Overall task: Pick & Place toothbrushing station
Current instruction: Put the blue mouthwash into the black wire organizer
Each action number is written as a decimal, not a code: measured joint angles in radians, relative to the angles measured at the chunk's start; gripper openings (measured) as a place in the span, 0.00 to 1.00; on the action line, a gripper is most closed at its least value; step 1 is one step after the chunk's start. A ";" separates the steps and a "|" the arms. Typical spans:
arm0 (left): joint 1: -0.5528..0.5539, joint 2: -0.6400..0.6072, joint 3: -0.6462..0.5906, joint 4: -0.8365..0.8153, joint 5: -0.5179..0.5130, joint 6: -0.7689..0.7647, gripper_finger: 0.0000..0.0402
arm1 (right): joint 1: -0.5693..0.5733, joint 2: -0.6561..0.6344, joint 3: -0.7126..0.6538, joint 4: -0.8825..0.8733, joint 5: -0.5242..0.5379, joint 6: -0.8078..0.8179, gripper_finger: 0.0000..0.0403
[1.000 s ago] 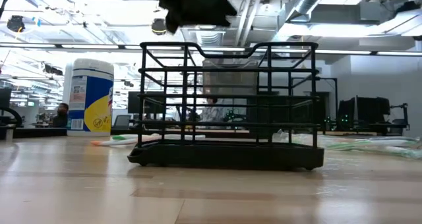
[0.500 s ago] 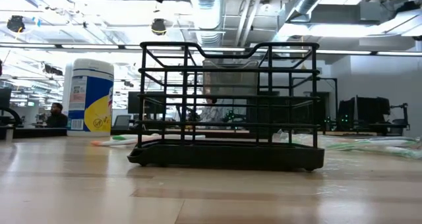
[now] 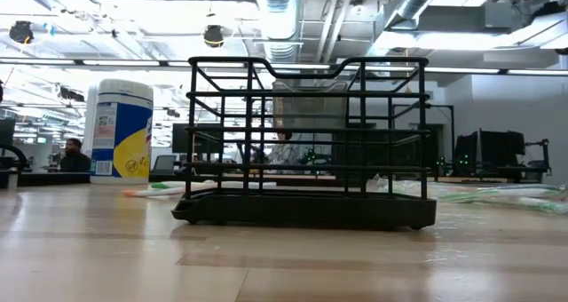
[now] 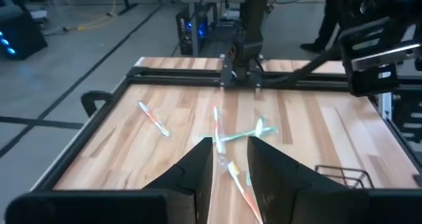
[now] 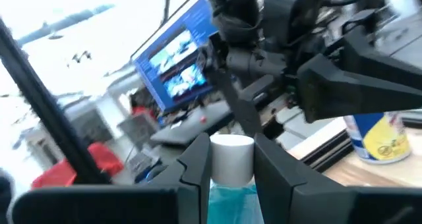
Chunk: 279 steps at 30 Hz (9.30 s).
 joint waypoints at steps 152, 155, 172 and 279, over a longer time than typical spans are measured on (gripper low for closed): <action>0.167 0.253 -0.230 0.354 0.264 0.110 0.22 | 0.138 0.097 0.028 -1.063 0.483 0.839 0.36; 0.171 0.253 -0.230 0.355 0.297 0.141 0.22 | 0.138 0.041 0.028 -1.065 0.484 0.751 0.34; 0.173 0.253 -0.230 0.396 0.705 -0.314 0.20 | 0.136 -0.322 0.029 -0.798 0.477 0.149 0.30; 0.041 0.164 -0.023 -0.091 0.640 -0.358 0.33 | 0.270 -0.467 0.027 -0.858 0.385 0.039 0.00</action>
